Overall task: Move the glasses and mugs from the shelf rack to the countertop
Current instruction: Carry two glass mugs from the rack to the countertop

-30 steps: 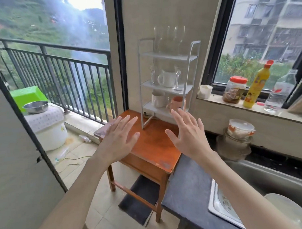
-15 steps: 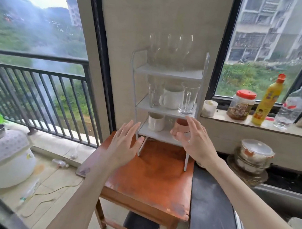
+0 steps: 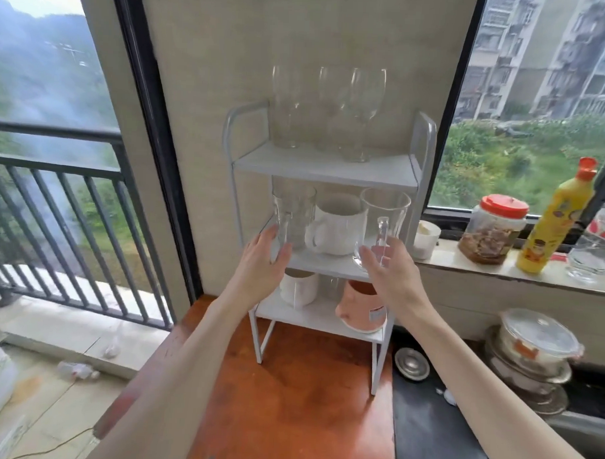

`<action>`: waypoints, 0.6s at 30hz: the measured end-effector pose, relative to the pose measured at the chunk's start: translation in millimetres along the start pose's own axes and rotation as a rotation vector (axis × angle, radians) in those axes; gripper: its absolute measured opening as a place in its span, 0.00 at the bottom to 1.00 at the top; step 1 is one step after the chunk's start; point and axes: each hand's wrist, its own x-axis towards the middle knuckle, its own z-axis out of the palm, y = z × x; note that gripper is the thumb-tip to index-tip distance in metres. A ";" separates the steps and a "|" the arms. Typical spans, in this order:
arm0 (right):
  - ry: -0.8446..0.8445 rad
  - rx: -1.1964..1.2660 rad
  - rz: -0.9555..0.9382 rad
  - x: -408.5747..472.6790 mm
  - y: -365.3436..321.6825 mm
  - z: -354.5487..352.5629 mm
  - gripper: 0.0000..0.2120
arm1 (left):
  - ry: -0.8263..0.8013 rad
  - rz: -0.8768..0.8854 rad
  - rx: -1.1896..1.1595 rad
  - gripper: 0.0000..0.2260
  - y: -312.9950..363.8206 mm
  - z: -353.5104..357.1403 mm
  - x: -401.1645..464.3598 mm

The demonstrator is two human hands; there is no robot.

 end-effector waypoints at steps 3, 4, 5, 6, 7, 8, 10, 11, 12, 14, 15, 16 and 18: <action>0.037 0.045 0.020 10.1 -1.1 3.1 0.23 | 0.065 -0.048 -0.115 0.22 0.9 8.5 19.2; 0.040 0.063 0.029 13.5 -1.2 3.8 0.21 | 0.083 -0.077 -0.155 0.20 2.2 9.5 25.4; 0.040 0.081 0.033 17.2 -1.1 4.7 0.20 | 0.094 -0.099 -0.185 0.19 3.7 10.1 31.6; 0.041 0.100 0.035 20.5 -1.1 5.7 0.19 | 0.098 -0.116 -0.201 0.17 5.5 10.6 37.3; 0.046 0.123 0.035 23.5 -1.5 7.0 0.17 | 0.097 -0.130 -0.215 0.15 7.0 10.7 42.3; 0.055 0.153 0.036 26.2 -2.6 8.4 0.16 | 0.089 -0.140 -0.244 0.13 8.3 10.9 46.4; 0.075 0.244 0.063 31.3 -4.3 10.9 0.15 | 0.054 -0.175 -0.383 0.12 9.9 12.6 51.6; 0.080 0.292 0.083 33.5 -4.9 11.5 0.15 | 0.042 -0.202 -0.451 0.12 10.6 13.5 52.9; 0.080 0.331 0.102 35.1 -5.9 11.8 0.15 | 0.042 -0.233 -0.492 0.13 11.2 13.7 53.8; 0.078 0.385 0.132 35.8 -7.9 12.2 0.17 | 0.065 -0.294 -0.535 0.13 13.2 13.3 56.2; 0.083 0.403 0.133 35.3 -9.0 12.3 0.18 | 0.080 -0.311 -0.546 0.13 14.3 12.4 57.1; 0.091 0.404 0.120 34.3 -9.7 12.7 0.18 | 0.093 -0.320 -0.551 0.13 14.9 11.2 57.4; 0.114 0.371 0.072 30.9 -9.8 13.4 0.19 | 0.110 -0.331 -0.567 0.12 14.8 7.5 55.4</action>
